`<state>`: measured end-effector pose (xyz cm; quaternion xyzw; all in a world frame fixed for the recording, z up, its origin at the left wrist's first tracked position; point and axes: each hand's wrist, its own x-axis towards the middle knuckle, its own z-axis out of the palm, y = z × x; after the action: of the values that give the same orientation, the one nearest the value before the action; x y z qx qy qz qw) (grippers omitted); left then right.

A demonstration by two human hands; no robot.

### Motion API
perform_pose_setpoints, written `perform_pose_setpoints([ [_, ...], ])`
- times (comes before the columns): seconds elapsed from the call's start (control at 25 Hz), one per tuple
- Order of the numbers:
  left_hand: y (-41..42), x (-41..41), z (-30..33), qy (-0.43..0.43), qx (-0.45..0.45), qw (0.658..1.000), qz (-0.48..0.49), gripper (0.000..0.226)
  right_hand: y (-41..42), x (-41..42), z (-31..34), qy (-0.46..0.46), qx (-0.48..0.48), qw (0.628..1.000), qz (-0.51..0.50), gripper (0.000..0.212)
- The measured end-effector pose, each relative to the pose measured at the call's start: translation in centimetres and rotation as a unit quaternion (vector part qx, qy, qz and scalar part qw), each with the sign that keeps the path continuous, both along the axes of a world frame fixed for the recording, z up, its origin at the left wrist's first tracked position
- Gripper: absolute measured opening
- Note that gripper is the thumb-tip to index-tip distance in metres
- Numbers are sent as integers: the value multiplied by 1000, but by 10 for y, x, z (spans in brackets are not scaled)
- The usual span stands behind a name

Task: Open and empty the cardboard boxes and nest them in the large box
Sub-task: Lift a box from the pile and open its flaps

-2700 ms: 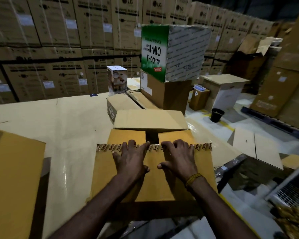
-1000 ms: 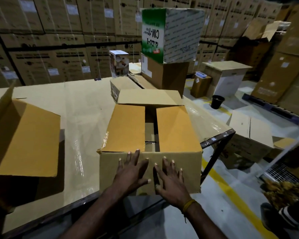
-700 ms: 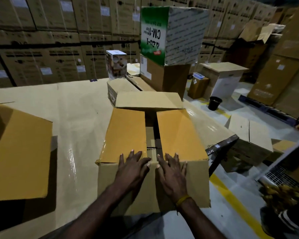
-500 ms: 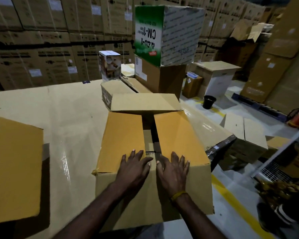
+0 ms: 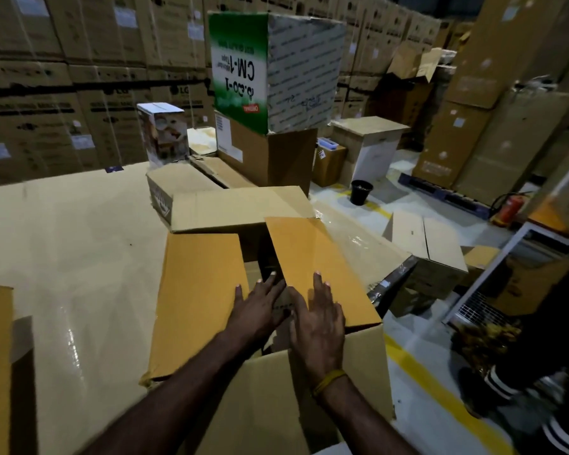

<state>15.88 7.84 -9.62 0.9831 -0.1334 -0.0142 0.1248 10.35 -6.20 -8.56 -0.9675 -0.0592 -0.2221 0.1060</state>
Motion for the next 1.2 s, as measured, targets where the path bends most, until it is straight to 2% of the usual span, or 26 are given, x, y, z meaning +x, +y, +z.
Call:
perform_pose_setpoints([
  [0.08, -13, 10, 6, -37, -37, 998, -35, 76, -14, -1, -2, -66, 19, 997, 30, 84],
  [0.24, -42, 28, 11, -96, -138, 982, -84, 100, -47, 8, 10, -159, 44, 985, 53, 102],
  [0.44, -79, 48, 24, -112, -200, 968, -105, 104, -74, 22, 13, -190, 33, 980, 42, 105],
  [0.56, -104, 54, 31, -113, -199, 964, -133, 102, -96, 31, 8, -149, -11, 988, -35, 99],
  [0.72, -130, 57, 28, -87, -153, 971, -162, 98, -122, 41, 4, -60, -72, 987, -128, 90],
  [0.88, -146, 54, 16, -26, -113, 981, -154, 86, -137, 49, -1, -1, -29, 980, -197, 101],
  [0.96, -150, 52, 11, -8, -99, 985, -142, 80, -141, 52, -5, 30, -5, 974, -223, 98],
  [1.08, -151, 52, 9, 7, -64, 989, -135, 76, -141, 57, -14, 78, 2, 972, -223, 77],
  [1.2, -151, 48, 9, 20, -24, 994, -108, 71, -144, 64, -16, 172, 33, 974, -146, 62],
])
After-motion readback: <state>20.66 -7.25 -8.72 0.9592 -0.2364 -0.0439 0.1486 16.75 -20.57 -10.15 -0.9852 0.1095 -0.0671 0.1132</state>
